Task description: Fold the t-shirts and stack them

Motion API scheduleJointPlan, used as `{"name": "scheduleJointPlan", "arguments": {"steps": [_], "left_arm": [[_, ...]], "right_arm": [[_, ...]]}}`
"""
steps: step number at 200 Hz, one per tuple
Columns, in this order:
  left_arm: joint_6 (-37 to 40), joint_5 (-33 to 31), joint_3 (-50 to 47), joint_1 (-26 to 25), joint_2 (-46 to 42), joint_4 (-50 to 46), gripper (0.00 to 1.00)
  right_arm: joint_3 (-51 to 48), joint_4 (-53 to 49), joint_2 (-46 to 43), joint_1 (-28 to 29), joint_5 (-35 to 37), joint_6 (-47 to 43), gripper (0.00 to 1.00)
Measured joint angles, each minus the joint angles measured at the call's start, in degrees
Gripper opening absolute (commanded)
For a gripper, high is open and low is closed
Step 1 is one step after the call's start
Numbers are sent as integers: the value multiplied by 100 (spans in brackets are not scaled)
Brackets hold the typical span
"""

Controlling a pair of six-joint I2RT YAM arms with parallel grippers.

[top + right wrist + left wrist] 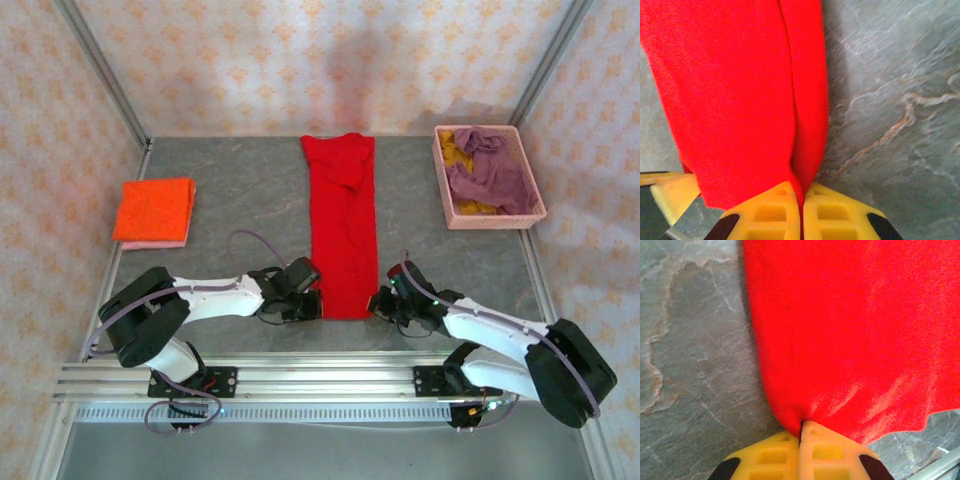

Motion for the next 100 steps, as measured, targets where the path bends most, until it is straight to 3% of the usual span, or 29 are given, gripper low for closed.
{"name": "scheduleJointPlan", "arguments": {"steps": [69, 100], "left_arm": [[-22, -98, -284, -9, -824, -389, 0], [-9, -308, -4, 46, -1038, -688, 0]], "right_arm": [[-160, -490, -1014, 393, 197, 361, 5], [313, -914, -1075, 391, 518, 227, 5]]}}
